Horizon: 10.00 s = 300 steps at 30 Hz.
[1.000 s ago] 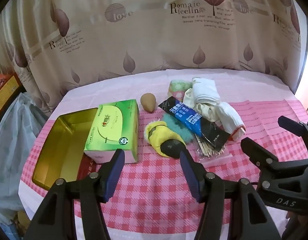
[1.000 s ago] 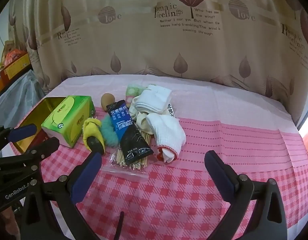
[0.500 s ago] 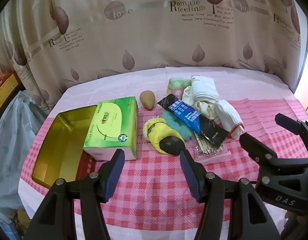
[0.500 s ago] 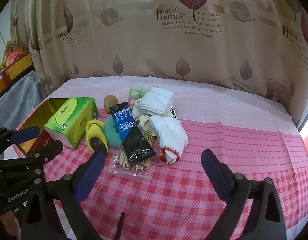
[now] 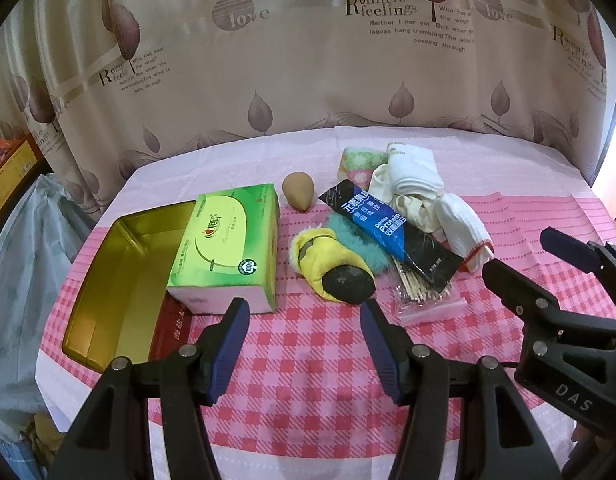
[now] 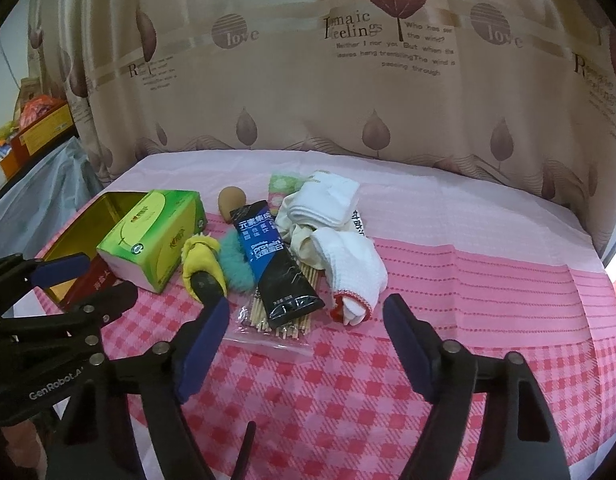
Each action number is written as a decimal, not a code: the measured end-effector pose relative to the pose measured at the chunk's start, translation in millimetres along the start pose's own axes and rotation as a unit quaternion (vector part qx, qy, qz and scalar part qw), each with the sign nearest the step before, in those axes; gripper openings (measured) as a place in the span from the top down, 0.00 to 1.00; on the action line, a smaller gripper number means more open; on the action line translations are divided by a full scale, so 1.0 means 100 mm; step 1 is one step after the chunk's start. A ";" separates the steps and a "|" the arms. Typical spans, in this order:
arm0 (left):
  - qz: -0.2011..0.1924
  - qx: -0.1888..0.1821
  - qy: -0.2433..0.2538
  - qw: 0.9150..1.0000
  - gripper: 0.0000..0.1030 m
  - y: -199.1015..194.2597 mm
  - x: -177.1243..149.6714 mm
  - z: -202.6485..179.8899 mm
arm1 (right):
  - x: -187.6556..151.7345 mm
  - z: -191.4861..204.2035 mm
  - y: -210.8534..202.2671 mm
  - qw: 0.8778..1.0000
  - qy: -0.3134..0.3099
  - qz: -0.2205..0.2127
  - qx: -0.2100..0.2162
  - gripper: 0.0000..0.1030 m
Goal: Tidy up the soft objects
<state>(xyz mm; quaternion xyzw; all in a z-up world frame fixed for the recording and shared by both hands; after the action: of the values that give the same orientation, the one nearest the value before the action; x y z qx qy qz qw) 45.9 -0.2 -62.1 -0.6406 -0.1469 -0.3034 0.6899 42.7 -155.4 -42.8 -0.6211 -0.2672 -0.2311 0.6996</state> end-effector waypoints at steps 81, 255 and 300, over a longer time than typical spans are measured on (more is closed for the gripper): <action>0.027 -0.020 -0.020 0.999 0.43 0.46 -0.05 0.24 | 0.08 -0.36 0.67 0.999 0.008 0.032 0.011 0.50; 0.073 0.132 -0.127 0.980 0.51 0.58 -0.22 2.25 | -0.04 -0.88 0.79 0.996 0.053 0.009 -0.073 0.77; 0.074 0.147 -0.307 0.937 0.51 0.49 -0.44 3.24 | 0.43 3.28 1.33 0.966 -0.168 0.063 0.184 0.76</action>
<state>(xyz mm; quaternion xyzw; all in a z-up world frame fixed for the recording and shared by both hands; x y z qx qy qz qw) 101.8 325.1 -83.5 -0.6030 -0.3463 -0.0149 0.7185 133.4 186.5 -85.6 -0.5275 -0.3792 -0.0252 0.7598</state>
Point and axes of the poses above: each gripper's, at about its wrist camera, not at the fingertips, and y roughly the way its jaws point, z to its left, x to its top, the point moved 7 cm from there along y, roughly the way its jaws point, and after that the axes turned 3 degrees about z, right-handed, at the moved point
